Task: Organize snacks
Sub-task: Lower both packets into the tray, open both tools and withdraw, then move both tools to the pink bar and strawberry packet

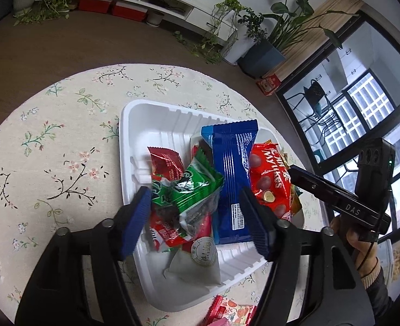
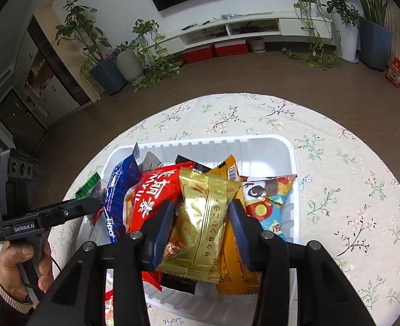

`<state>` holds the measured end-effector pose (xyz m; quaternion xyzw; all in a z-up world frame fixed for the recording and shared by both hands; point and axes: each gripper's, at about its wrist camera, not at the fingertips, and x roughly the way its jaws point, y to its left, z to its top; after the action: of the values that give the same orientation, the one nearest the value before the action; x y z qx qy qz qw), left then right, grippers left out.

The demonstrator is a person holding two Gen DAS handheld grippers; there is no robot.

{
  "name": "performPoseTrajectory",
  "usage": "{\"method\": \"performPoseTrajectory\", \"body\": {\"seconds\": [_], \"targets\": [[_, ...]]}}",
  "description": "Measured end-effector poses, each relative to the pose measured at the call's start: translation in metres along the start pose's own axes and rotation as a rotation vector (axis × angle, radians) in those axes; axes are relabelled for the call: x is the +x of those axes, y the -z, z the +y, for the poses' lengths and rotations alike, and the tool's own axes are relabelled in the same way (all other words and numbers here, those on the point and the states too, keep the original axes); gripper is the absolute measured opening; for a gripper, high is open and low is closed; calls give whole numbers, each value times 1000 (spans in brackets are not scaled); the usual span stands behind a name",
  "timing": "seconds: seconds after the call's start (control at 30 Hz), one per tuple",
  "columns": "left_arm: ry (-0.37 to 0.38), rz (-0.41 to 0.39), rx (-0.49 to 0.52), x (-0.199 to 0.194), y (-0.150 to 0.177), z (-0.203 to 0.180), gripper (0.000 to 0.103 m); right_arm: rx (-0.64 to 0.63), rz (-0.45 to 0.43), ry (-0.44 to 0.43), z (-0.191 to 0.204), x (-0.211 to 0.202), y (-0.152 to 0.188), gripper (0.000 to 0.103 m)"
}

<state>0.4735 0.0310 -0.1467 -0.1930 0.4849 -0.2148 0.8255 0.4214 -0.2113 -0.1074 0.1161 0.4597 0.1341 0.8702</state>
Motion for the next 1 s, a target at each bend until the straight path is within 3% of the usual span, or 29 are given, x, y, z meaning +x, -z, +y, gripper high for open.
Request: {"method": "performPoseTrajectory", "body": {"seconds": [0.1,0.37,0.57,0.7,1.0], "targets": [[-6,-8,-4,0,2,1,70,3,-10,2,-1,-2,0,55],[-32,-57,9,-13,3,-11,89,30,-63,-5,-7,-21,1,69],[-66,-101,26,-40,16,-22,98,18,-105,-17,-4,-48,14,69],[-134,-173,73,-72,44,-36,102,-26,-134,-47,6,-74,39,70],[-234,-167,116,-92,139,-57,103,-141,-90,-108,44,-100,114,71]]}}
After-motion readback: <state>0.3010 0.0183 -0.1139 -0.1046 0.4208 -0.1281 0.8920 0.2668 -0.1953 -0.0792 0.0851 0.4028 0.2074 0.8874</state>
